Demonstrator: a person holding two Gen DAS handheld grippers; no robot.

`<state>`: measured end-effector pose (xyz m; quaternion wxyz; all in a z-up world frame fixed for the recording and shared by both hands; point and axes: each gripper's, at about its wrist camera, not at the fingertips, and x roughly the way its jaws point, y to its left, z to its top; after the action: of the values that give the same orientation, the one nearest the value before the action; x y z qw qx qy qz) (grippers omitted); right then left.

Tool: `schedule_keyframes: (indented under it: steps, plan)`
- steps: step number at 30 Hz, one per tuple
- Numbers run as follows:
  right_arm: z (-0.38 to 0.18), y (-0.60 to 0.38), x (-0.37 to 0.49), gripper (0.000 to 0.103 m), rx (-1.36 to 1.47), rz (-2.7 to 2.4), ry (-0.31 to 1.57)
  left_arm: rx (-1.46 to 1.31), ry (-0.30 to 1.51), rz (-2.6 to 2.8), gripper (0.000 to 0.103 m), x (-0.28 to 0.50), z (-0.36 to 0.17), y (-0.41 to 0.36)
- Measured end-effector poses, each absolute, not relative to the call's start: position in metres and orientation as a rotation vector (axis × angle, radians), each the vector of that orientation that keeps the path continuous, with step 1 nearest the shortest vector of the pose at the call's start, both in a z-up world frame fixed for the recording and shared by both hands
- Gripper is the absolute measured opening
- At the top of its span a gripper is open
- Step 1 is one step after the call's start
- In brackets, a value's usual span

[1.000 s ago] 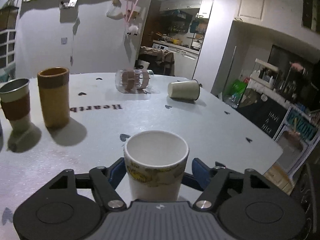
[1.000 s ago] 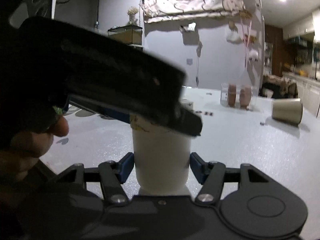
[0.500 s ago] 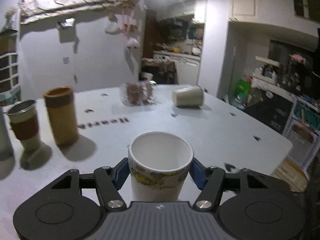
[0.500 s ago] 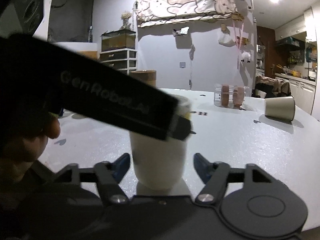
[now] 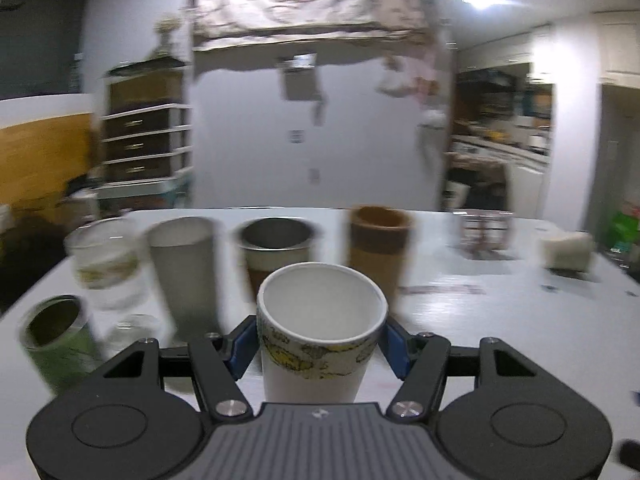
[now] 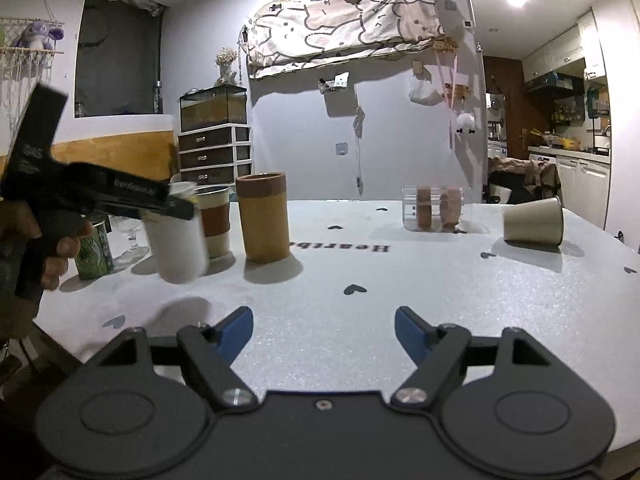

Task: Flip cup upright
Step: 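Open the right gripper and carry the upright white cup with the left gripper beside the cup row, then set the white cup upright on the table and open the left gripper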

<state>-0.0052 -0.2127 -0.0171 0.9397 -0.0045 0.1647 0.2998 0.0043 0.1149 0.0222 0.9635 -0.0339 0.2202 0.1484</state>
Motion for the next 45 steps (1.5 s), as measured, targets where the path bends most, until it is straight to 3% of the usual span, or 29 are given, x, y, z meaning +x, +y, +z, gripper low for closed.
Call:
schedule_keyframes:
  steps: [9, 17, 19, 23, 38, 45]
  plan:
    - [-0.019, -0.209, -0.004, 0.079, -0.018, 0.623, 0.349, -0.12, 0.439, 0.494, 0.065, -0.001, 0.018, 0.188]
    - [-0.019, -0.207, -0.005, 0.079, -0.024, 0.625, 0.356, -0.144, 0.452, 0.503, 0.066, -0.003, 0.015, 0.2]
    - [-0.019, -0.206, -0.004, 0.082, -0.022, 0.622, 0.356, -0.152, 0.453, 0.5, 0.068, -0.004, 0.015, 0.198]
    - [-0.017, -0.205, -0.001, 0.085, -0.012, 0.625, 0.358, -0.189, 0.442, 0.505, 0.087, -0.014, 0.016, 0.191]
    - [0.024, -0.181, 0.022, 0.091, 0.005, 0.693, 0.328, -0.133, 0.357, 0.497, 0.103, -0.081, 0.046, 0.113]
    - [0.03, -0.167, 0.031, 0.097, -0.032, 0.675, 0.335, -0.089, 0.379, 0.497, 0.103, -0.091, 0.042, 0.091]
